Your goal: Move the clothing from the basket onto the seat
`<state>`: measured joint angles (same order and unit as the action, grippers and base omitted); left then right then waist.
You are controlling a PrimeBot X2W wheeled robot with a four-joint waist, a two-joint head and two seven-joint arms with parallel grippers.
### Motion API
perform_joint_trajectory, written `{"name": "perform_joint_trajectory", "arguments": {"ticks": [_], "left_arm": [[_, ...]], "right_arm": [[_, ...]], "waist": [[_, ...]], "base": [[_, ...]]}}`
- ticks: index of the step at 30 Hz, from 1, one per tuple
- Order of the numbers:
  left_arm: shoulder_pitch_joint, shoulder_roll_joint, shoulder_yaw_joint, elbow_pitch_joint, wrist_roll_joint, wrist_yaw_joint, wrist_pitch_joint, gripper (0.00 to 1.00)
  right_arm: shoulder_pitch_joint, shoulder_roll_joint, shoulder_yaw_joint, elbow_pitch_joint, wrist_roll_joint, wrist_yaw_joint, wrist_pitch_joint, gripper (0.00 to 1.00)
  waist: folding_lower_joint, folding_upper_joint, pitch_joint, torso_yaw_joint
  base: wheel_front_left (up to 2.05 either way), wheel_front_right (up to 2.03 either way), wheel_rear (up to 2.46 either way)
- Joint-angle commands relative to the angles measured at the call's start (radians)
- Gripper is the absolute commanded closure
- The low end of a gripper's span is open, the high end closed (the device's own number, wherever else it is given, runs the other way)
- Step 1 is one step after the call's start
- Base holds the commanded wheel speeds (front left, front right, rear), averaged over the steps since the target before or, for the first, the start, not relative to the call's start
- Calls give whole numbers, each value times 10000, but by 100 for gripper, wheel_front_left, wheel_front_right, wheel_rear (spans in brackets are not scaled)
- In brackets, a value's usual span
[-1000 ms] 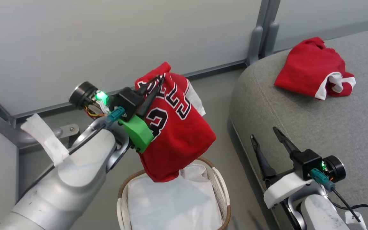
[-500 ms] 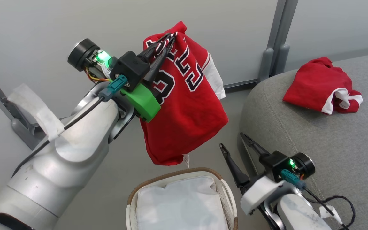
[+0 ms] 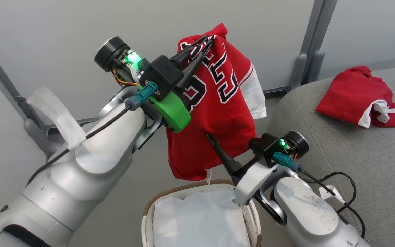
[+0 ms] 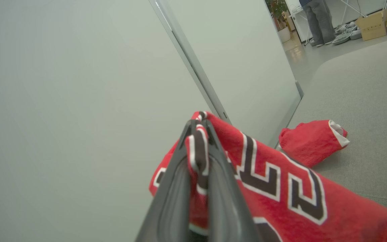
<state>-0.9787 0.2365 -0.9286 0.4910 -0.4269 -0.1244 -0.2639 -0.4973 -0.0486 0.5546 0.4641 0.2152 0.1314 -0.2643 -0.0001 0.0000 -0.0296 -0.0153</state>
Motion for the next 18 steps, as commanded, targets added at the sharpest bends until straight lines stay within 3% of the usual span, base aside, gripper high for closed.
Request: {"name": "perform_joint_trajectory", "arguments": {"ticks": [1, 3, 12, 13, 14, 15, 16, 18], "left_arm": [[3, 1, -10, -60, -44, -37, -7, 100], [161, 28, 5, -103, -130, -43, -7, 100], [964, 129, 423, -154, -575, 102, -7, 100], [1082, 120, 522, -177, -646, 132, -7, 85], [1253, 110, 619, -193, -717, 155, -7, 58], [1400, 102, 690, -208, -766, 187, -7, 18], [1603, 99, 768, -187, -841, 197, -7, 0], [1952, 84, 920, -159, -901, 258, -6, 0]], "right_arm": [[-160, -36, 18, -17, 108, -14, -2, 75], [-262, -36, 7, -62, 172, -14, -2, 100], [-484, -36, -115, -259, 25, -14, -2, 100], [-487, -36, -160, -284, -7, -14, -2, 100], [-494, -33, -219, -296, -55, -14, -2, 100], [-499, -33, -282, -306, -79, -14, -2, 100], [-505, -34, -363, -311, -131, -14, -2, 100], [-520, -33, -521, -350, -217, -14, -2, 100]], "waist": [[1, 0, -7, 38], [1, 0, -13, 56], [1, 0, 23, -9], [1, 0, 33, -20], [1, 0, 44, -35], [1, 0, 54, -45], [1, 0, 65, -58], [1, 0, 89, -88]], "base": [[0, 0, 0], [0, 0, 0], [0, 0, 0], [0, 0, 0], [0, 0, 0], [0, 0, 0], [0, 0, 0], [0, 0, 0]]}}
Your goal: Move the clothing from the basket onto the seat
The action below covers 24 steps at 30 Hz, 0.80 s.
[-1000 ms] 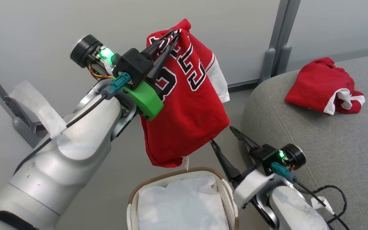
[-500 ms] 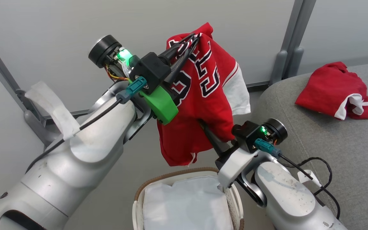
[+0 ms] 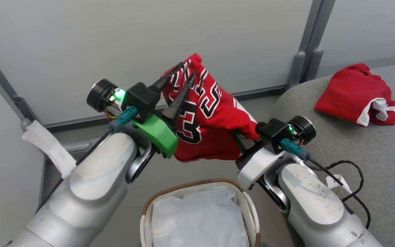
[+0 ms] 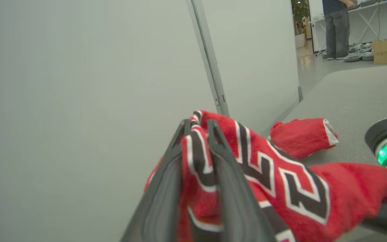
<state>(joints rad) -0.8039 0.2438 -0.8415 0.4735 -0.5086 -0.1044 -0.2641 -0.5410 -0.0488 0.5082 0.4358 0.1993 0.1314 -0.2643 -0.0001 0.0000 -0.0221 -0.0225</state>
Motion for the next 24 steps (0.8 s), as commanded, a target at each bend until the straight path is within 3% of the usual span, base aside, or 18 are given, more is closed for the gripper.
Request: {"name": "perform_joint_trajectory", "arguments": {"ticks": [1, 9, 24], "left_arm": [[381, -12, 129, 43, -142, 85, -4, 0], [2149, -244, 990, 330, -11, 234, -4, 0], [4616, -1009, 2408, 432, 764, -146, -5, 0]], "right_arm": [[-86, -31, -128, -74, -106, -14, -2, 100], [-31, -31, -941, -131, -511, -14, -3, 100], [256, -33, -1915, -12, -1068, -14, -2, 100]], "waist": [[1, 0, 24, -29], [1, 0, 109, -114], [1, 0, 171, -325]], "base": [[0, 0, 0], [0, 0, 0], [0, 0, 0]]}}
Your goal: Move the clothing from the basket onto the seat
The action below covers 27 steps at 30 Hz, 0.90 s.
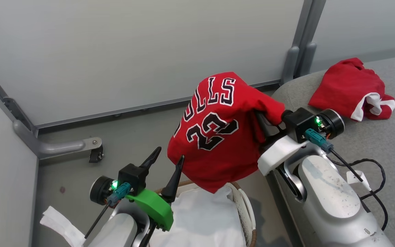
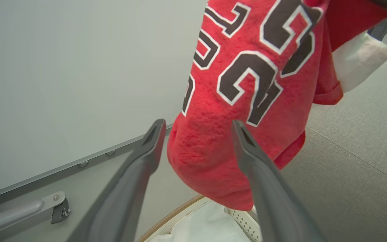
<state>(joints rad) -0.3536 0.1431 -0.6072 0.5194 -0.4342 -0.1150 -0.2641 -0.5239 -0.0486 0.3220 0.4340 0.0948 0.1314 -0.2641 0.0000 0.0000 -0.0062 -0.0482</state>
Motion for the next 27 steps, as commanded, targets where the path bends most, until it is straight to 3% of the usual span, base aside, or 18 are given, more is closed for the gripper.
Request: {"name": "perform_joint_trajectory", "arguments": {"ticks": [1, 7, 19, 27], "left_arm": [[197, -61, 129, -62, 84, -64, -5, 0], [548, -273, 376, -300, 418, -133, -4, 0], [724, -611, 307, -514, 690, -162, -4, 0], [707, -660, 40, -481, 591, -165, -4, 0]], "right_arm": [[93, -33, -105, 7, -46, -14, -5, 100], [142, -36, -328, 61, -279, -14, -5, 100], [483, -33, -1337, 150, -1003, -14, -5, 100], [901, -33, -2041, 17, -1248, -14, -5, 100]], "waist": [[0, 0, 18, -155], [0, 0, 54, -944], [0, 0, 261, -3197], [0, 0, 444, -3724]], "base": [[0, 0, 0], [0, 0, 0], [0, 0, 0], [0, 0, 0]]}}
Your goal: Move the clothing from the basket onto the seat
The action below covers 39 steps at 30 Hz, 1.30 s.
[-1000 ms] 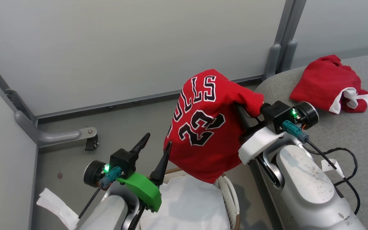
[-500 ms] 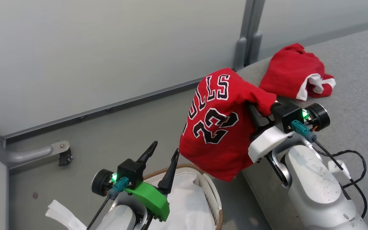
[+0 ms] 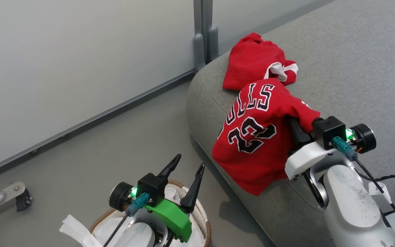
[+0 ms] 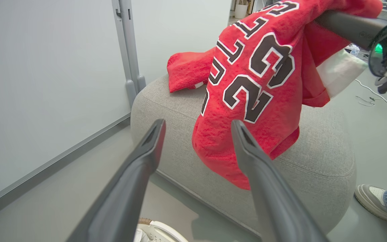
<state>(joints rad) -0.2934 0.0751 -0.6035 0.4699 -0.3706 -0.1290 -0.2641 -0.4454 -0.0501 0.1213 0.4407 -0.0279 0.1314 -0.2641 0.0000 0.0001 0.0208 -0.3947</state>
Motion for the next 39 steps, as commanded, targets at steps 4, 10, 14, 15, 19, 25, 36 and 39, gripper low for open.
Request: {"name": "perform_joint_trajectory", "arguments": {"ticks": [4, 10, 14, 15, 19, 25, 36, 39], "left_arm": [[-83, 25, -110, -25, -60, -26, -4, 0], [-552, 124, -316, -76, 61, -27, -4, 0], [-958, 246, -405, -241, 163, -27, -5, 0], [-1077, 287, -440, -289, 194, -27, -4, 0], [-1600, 366, -500, -467, 347, -27, -4, 0], [-2398, 289, -418, -900, 423, -27, -4, 0], [-3247, 129, -413, -1274, 668, -28, -4, 0], [-3165, 153, -305, -1186, 512, -26, -4, 0]], "right_arm": [[163, -44, -374, -203, -64, -14, -5, 100], [-648, -383, -626, -496, -179, -14, -5, 100], [-1871, -841, -1101, -594, -295, -14, -5, 100], [-2256, -997, -1272, -600, -279, -14, -5, 100], [-3779, -1830, -1769, -255, -406, -14, -5, 100], [-5953, -3081, -2353, 917, -544, -14, -3, 100], [-6738, -3631, -3627, 3227, -1057, -14, -5, 100], [-6519, -3390, -3951, 3616, -1152, -14, -3, 100]], "waist": [[0, -1, 413, -121], [0, -1, 1252, 491], [0, -1, 2093, 1045], [0, -1, 2370, 1211], [0, -1, 3438, 1840], [0, -1, 5095, 2668], [0, -1, 6735, 3264], [0, -1, 6898, 3105]], "base": [[0, 0, 0], [0, 0, 0], [0, 0, 0], [0, 0, 0], [0, 0, 0], [0, 0, 0], [0, 0, 0], [0, 0, 0]]}}
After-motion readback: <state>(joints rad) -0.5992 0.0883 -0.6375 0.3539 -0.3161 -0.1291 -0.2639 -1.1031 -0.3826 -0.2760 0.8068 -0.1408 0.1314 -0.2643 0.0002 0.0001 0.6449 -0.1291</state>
